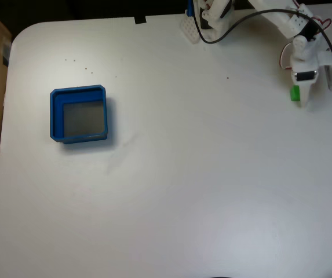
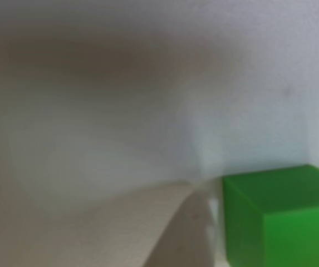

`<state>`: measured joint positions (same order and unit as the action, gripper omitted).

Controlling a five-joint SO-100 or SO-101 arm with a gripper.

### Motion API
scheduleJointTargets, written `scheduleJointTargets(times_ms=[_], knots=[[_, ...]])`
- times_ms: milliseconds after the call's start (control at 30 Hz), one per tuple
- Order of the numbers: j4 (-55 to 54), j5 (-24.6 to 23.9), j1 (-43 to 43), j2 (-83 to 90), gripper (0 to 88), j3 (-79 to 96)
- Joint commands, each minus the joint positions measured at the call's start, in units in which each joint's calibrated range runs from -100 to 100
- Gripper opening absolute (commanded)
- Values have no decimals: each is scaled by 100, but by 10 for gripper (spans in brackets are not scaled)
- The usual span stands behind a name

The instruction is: Pick up green cube and drop it in the blue box

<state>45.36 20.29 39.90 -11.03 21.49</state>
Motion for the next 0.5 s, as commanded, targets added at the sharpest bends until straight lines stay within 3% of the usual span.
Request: scheduleJointTargets(times_ms=[0, 467], knots=[[-7, -5, 6, 37, 322, -279], [372, -5, 20, 54, 322, -306]])
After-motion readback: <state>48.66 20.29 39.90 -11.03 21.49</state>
